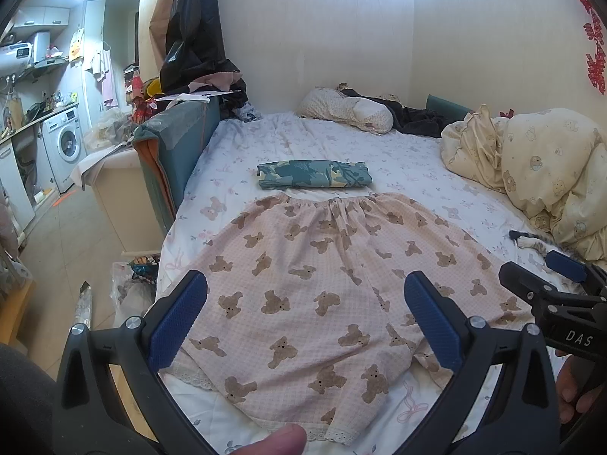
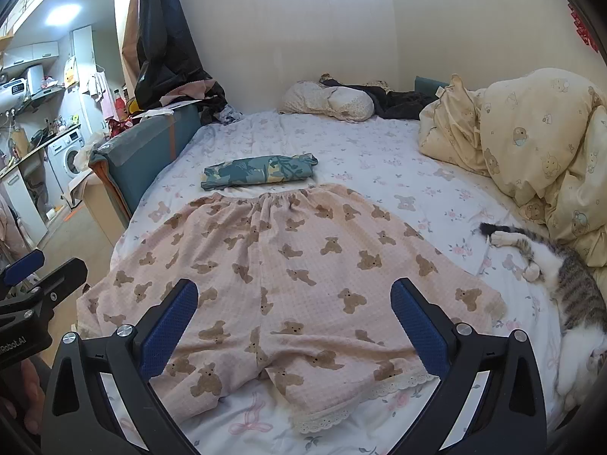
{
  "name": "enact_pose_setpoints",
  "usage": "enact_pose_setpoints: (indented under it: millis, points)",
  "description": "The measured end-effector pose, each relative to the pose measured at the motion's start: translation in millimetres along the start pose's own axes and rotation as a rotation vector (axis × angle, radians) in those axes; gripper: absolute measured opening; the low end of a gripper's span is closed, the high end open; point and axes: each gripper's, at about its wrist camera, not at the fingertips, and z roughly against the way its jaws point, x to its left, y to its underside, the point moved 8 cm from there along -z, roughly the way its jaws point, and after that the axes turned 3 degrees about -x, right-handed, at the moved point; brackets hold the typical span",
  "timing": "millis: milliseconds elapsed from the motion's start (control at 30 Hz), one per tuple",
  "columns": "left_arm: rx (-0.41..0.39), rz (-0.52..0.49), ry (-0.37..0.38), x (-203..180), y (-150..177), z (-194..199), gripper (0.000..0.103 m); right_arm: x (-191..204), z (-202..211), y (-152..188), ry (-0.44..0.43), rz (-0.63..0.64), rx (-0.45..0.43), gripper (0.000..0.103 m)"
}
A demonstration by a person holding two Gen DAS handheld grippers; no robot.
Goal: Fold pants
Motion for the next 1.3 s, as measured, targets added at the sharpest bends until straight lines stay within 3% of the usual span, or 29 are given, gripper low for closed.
enact_pose_setpoints:
  millis: [300, 467, 667, 800, 900, 1000, 1033, 1200, 1267, 1300]
  points:
    - [0.002, 0.002, 0.000, 1, 0, 0, 0.102, 0, 1, 0, -0.002, -0.004, 0.003, 0.103]
    - [0.067, 0.007, -0.003, 3, -3, -12, 0.102, -16, -3, 5, 0.006, -0.054, 0.035, 0.103]
    - [0.113, 0.021, -0.031, 8, -14, -32, 0.102, -96, -20, 17, 0.077, -0.241, 0.185, 0.103]
    - [0.172, 0.064, -0.027, 17, 0, -46, 0.102, -187, -33, 26, 0.175, -0.432, 0.282, 0.103]
    - [0.251, 0.124, -0.025, 22, 14, -59, 0.102, -249, -50, 42, 0.287, -0.498, 0.333, 0.102]
    - [0.276, 0.146, -0.030, 24, 18, -66, 0.102, -300, -70, 81, 0.337, -0.708, 0.435, 0.084]
    - [0.274, 0.150, -0.037, 24, 18, -67, 0.102, -308, -77, 90, 0.328, -0.761, 0.452, 0.084]
    - [0.261, 0.148, -0.039, 21, 16, -69, 0.102, -328, -103, 110, 0.409, -0.705, 0.523, 0.080]
    - [0.253, 0.127, -0.050, 20, 17, -68, 0.102, -330, -107, 111, 0.412, -0.699, 0.513, 0.079]
    - [0.255, 0.126, -0.052, 21, 17, -69, 0.102, -329, -108, 110, 0.417, -0.682, 0.510, 0.072]
